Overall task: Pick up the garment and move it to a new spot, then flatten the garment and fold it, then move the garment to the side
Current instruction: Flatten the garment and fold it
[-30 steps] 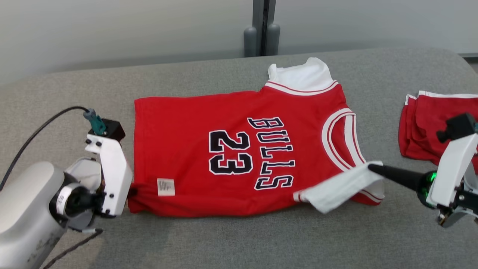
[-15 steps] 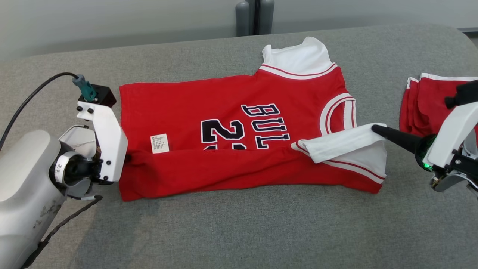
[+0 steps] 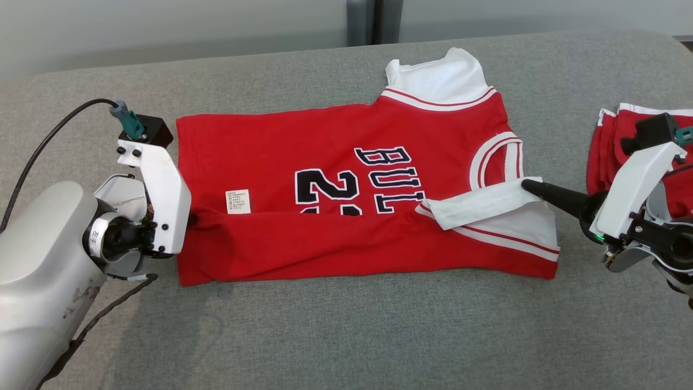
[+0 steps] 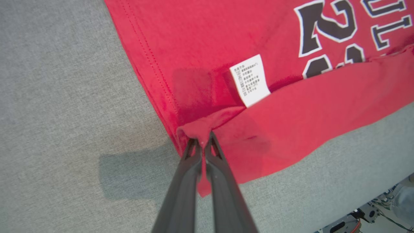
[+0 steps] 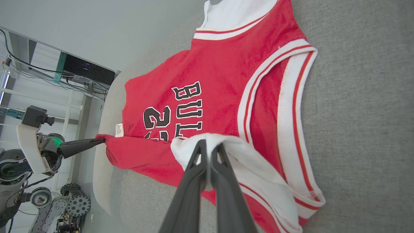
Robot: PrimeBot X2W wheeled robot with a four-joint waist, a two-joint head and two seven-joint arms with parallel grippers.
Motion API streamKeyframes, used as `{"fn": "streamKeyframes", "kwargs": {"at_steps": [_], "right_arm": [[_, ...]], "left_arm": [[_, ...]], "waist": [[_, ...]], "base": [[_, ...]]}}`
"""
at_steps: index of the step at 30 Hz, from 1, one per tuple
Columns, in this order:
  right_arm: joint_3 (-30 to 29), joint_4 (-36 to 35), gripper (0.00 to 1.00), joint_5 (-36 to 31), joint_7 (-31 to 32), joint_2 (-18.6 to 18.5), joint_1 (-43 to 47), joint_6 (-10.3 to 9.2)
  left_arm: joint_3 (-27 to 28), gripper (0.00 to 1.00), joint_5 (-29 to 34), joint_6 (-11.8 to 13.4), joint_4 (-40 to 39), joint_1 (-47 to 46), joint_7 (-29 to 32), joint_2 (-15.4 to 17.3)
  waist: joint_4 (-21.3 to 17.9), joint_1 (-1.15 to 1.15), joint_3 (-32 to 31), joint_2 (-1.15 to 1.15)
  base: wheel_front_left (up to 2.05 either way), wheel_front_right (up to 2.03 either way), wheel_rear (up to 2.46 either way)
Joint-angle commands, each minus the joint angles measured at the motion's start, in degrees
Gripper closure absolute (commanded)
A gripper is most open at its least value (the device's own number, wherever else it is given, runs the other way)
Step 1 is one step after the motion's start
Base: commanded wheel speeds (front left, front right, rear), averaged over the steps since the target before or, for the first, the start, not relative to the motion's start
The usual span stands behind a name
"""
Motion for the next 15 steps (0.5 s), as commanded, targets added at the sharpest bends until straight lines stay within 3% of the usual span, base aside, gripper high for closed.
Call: {"fn": "streamKeyframes", "kwargs": {"at_steps": [1, 3, 4, 5, 6, 15], "right_arm": [[-0.52, 0.61, 0.99, -0.47, 0.25, 0.15, 0.53, 0.03], [-0.84, 1.10, 0.74, -0.86, 0.08, 0.53, 0.66, 0.03], [-0.96, 1.46, 0.59, -1.26, -0.14, 0.71, 0.70, 0.03], [-1.19, 1.82, 0.19, -1.51, -0.39, 0.92, 0.70, 0.03], [-1.38, 2.15, 0.00, -1.74, -0.44, 1.21, 0.76, 0.03], [-5.59, 0.79, 0.00, -3.64, -5.83, 2.83, 2.67, 0.03]], "left_arm": [[0.30, 1.00, 0.41, -0.31, 0.43, -1.16, -0.67, -0.27], [0.28, 0.88, 0.50, -0.47, 0.97, -1.42, -1.11, -0.54], [0.11, 0.72, 0.48, -0.53, 1.29, -1.38, -1.05, -0.68], [0.07, 0.25, 0.60, -0.53, 1.58, -1.45, -1.32, -0.77], [0.04, 0.00, 0.76, -0.66, 1.83, -1.56, -1.65, -0.89], [0.17, 0.00, 0.41, -2.20, 3.94, -0.46, -3.84, -0.95]], "waist": [[0.15, 0.00, 0.13, 0.00], [0.30, 0.00, 0.25, 0.00], [0.35, 0.00, 0.25, 0.00], [0.38, 0.00, 0.23, 0.00], [0.40, 0.00, 0.17, 0.00], [0.22, 0.00, -1.93, 0.00]], "base": [[0.00, 0.00, 0.00], [0.00, 0.00, 0.00], [0.00, 0.00, 0.00], [0.00, 0.00, 0.00], [0.00, 0.00, 0.00], [0.00, 0.00, 0.00]]}}
